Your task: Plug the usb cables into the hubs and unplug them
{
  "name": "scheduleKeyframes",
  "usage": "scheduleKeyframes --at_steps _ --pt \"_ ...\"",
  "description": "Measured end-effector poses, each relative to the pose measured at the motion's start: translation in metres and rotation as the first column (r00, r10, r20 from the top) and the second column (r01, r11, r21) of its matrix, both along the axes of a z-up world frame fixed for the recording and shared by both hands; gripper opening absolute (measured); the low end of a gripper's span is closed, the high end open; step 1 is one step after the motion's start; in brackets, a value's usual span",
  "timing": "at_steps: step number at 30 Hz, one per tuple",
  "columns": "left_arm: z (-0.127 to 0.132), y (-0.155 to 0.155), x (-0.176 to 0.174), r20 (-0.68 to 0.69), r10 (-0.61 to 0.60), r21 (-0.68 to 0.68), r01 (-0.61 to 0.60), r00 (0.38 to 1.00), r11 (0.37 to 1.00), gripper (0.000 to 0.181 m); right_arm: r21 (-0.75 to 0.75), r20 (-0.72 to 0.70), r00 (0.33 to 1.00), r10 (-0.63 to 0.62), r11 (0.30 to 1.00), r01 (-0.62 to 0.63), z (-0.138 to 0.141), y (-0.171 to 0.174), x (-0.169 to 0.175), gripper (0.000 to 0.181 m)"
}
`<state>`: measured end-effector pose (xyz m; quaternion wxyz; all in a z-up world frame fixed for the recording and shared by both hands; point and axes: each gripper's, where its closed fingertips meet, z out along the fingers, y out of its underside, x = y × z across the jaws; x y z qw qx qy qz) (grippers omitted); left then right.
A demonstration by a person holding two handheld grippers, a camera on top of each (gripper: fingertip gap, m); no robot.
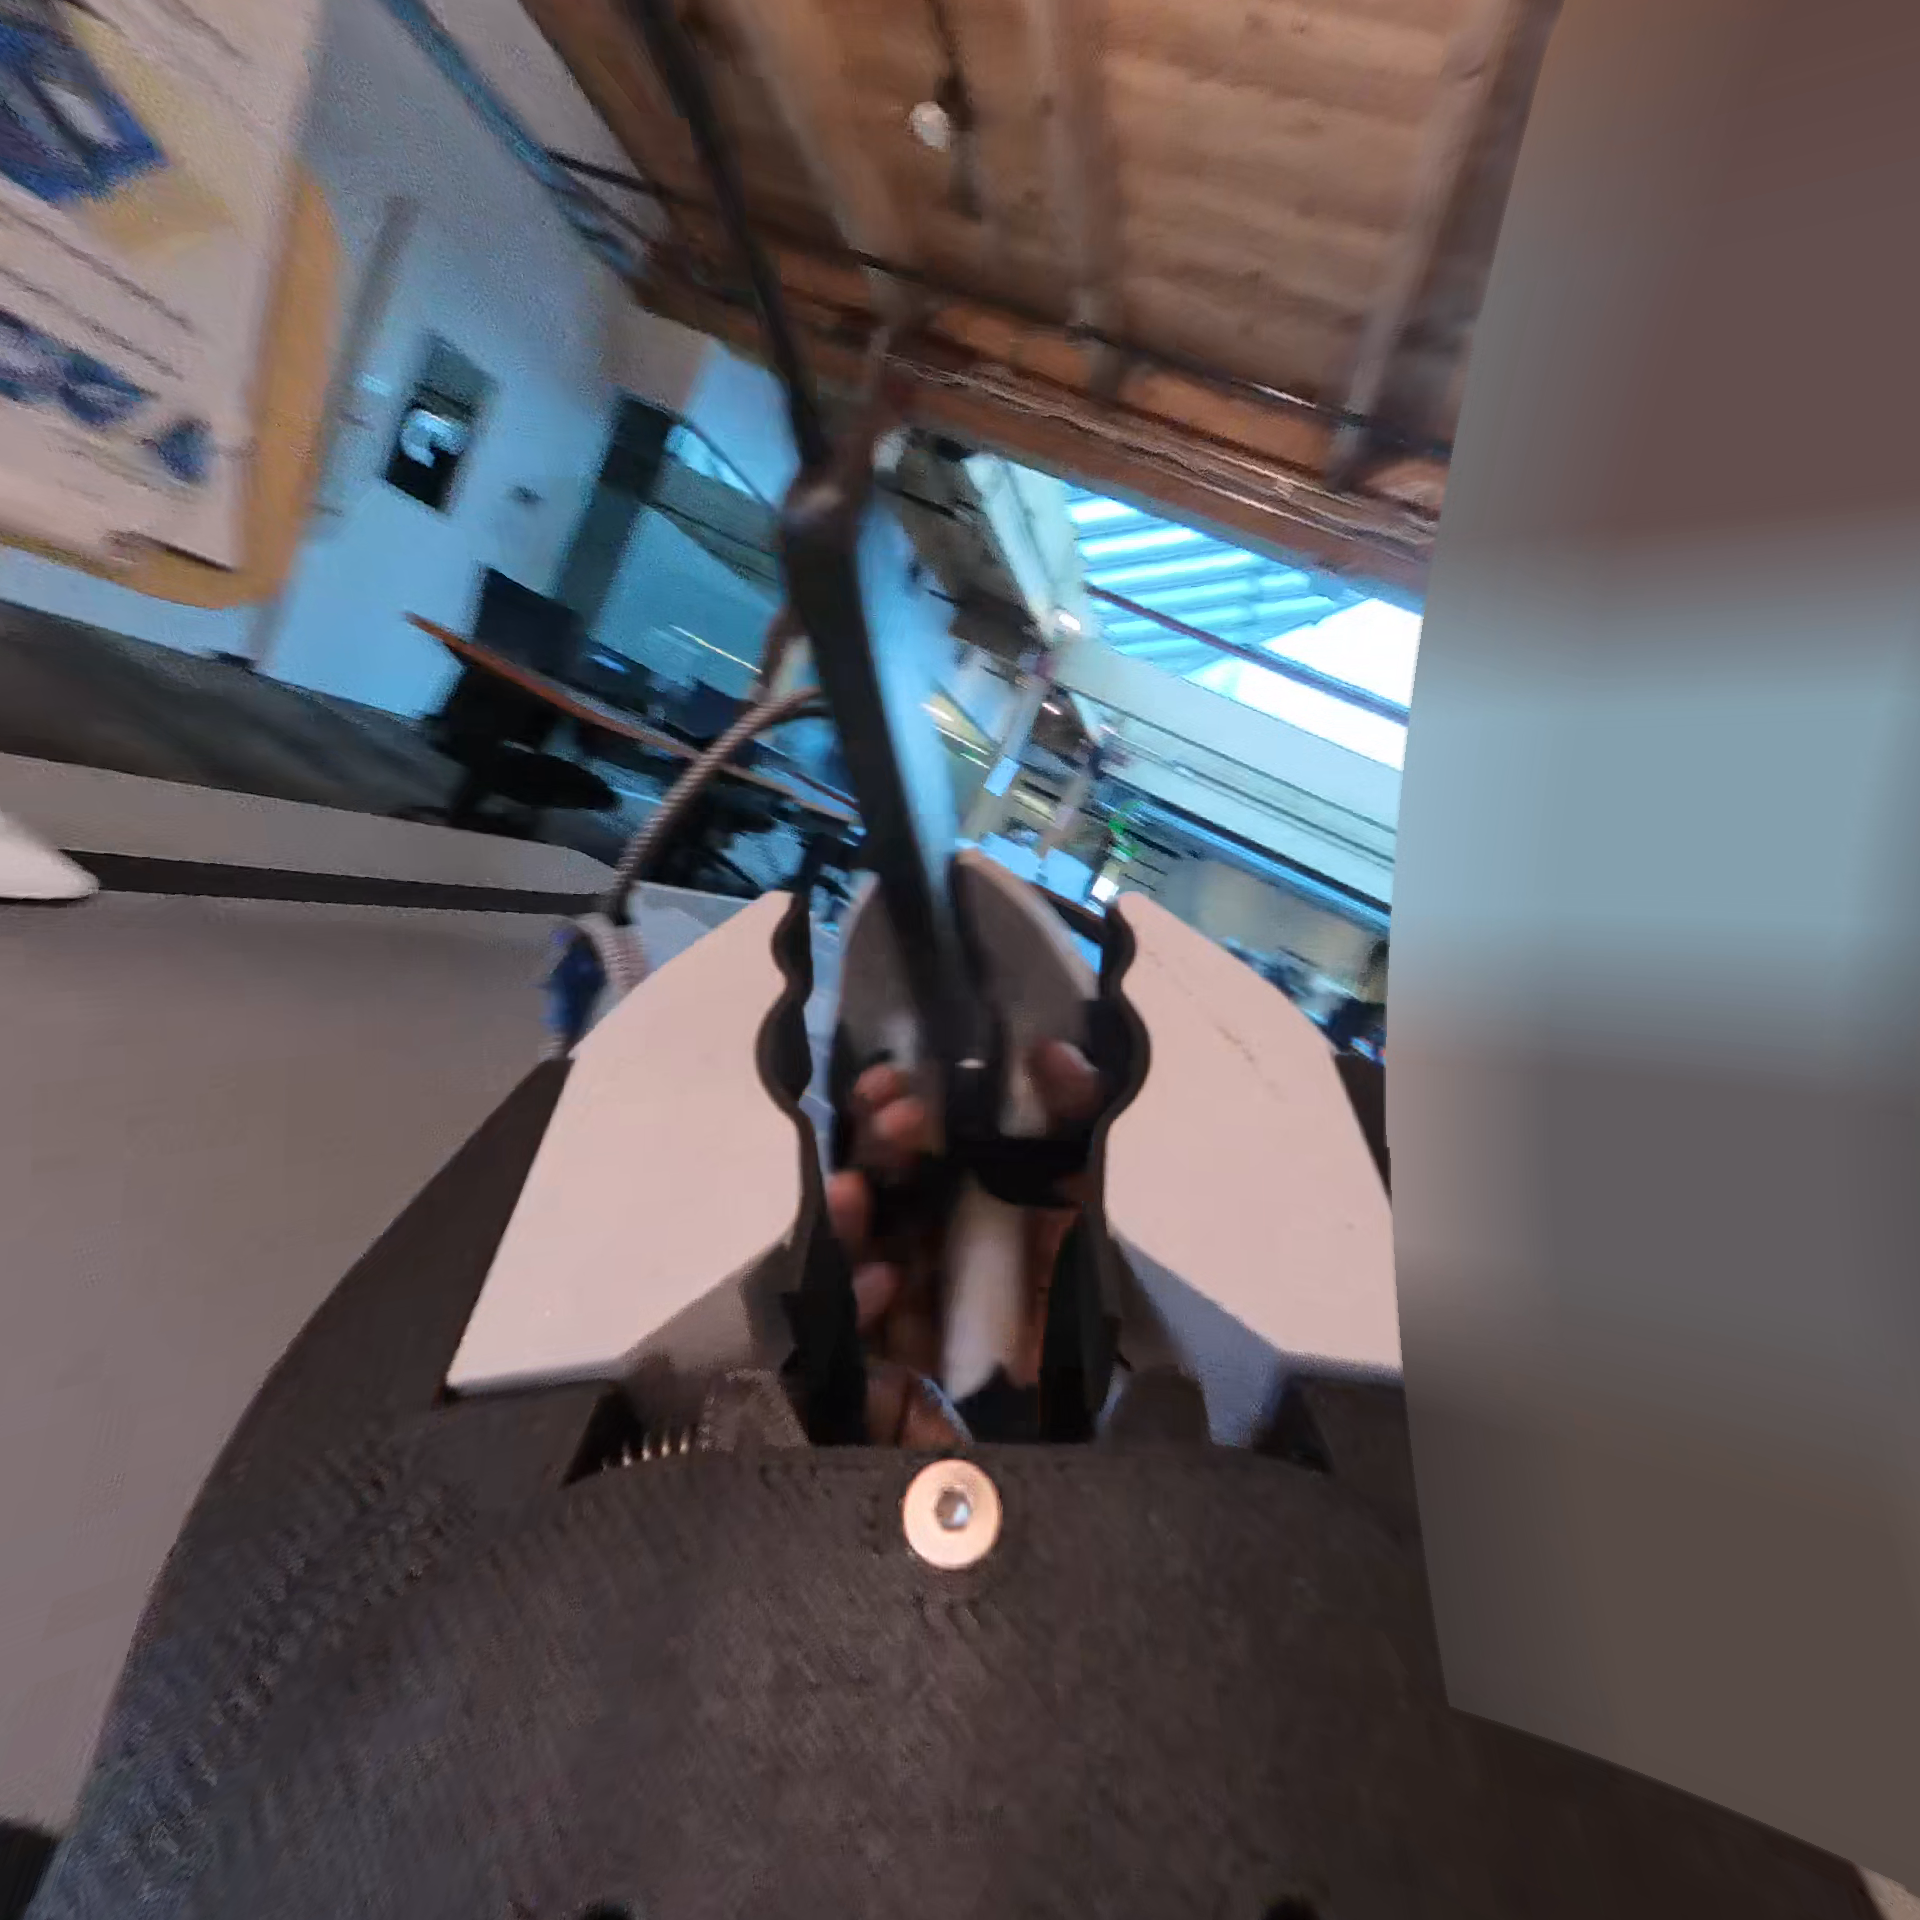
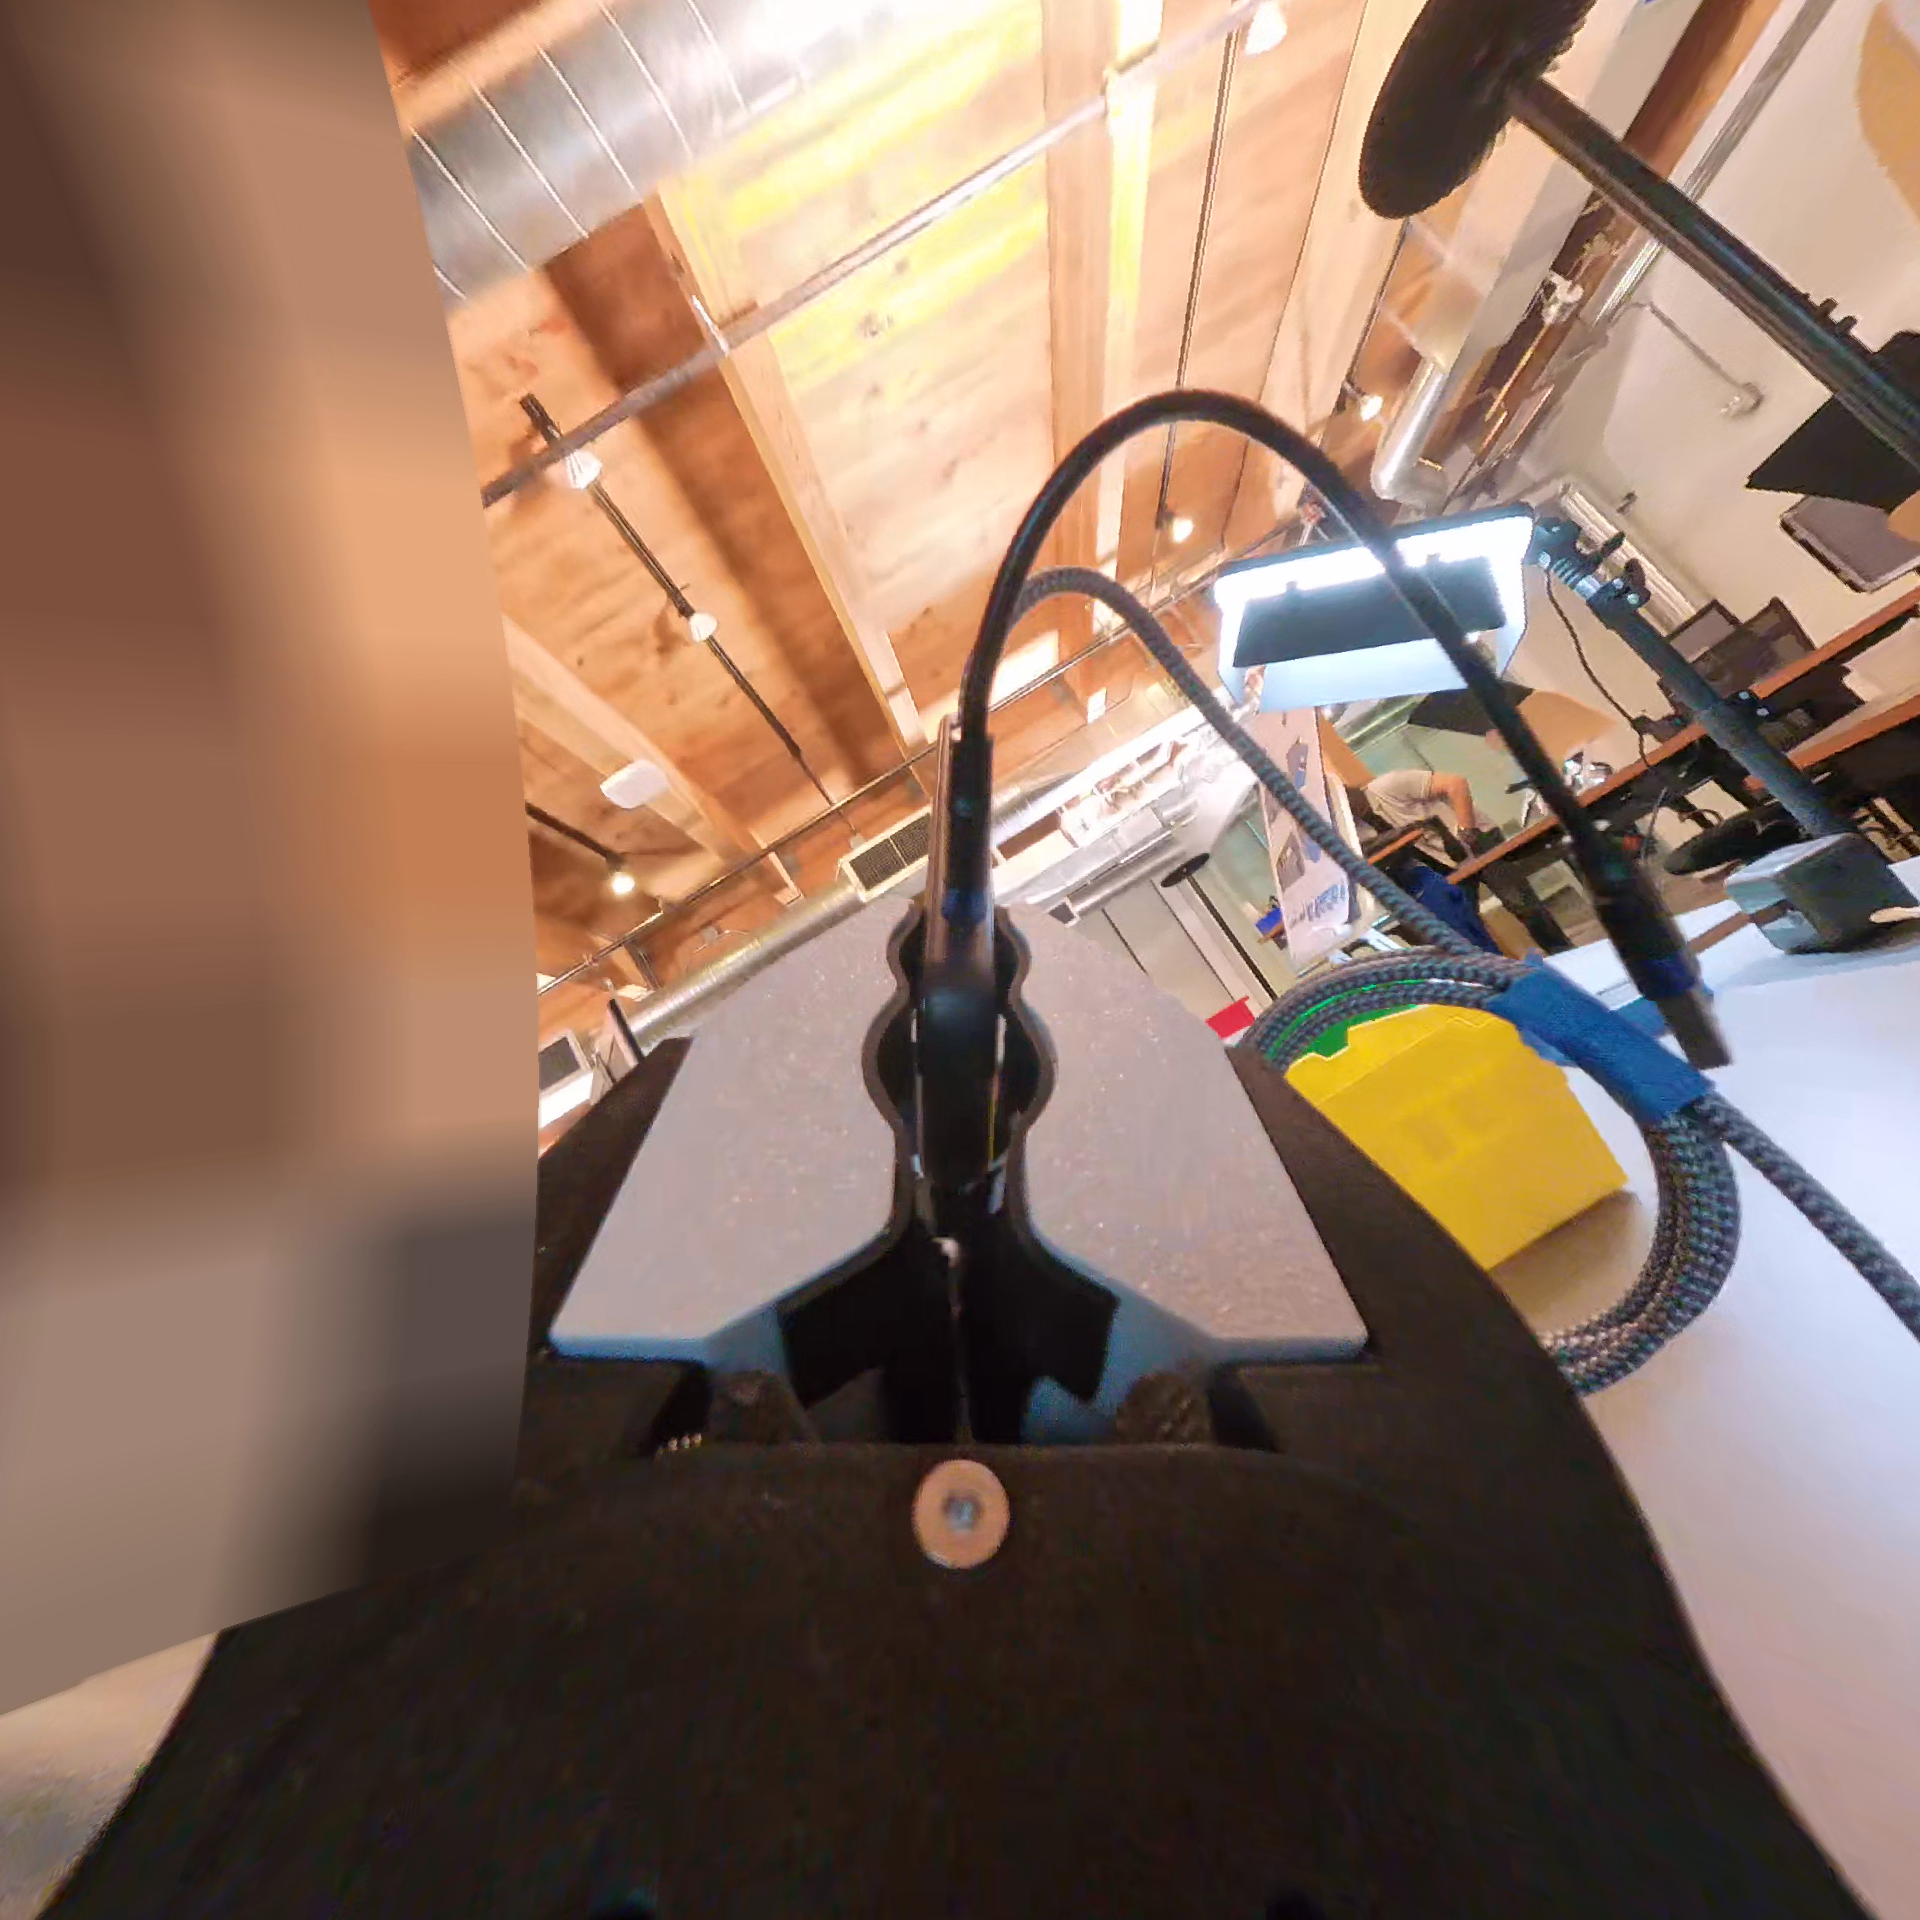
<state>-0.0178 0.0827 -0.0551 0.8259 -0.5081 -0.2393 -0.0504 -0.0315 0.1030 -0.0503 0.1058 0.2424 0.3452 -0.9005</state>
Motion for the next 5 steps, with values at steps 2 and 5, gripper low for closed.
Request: scheduleKeyframes --at_steps 2,5 --pt "-0.004 0.0 -0.008 0.001 0.047 0.045 -0.047 0.999 0.998 0.053 0.005 0.005 1.0 0.005 1.0 -0.005 -0.002 -0.006 0.001 0.012" --pt "-0.008 0.007 -0.006 -0.006 0.007 0.051 -0.007 1.0 0.999 0.032 0.068 0.012 0.999 0.04 0.997 -0.041 -0.011 -0.025 0.006 0.011"
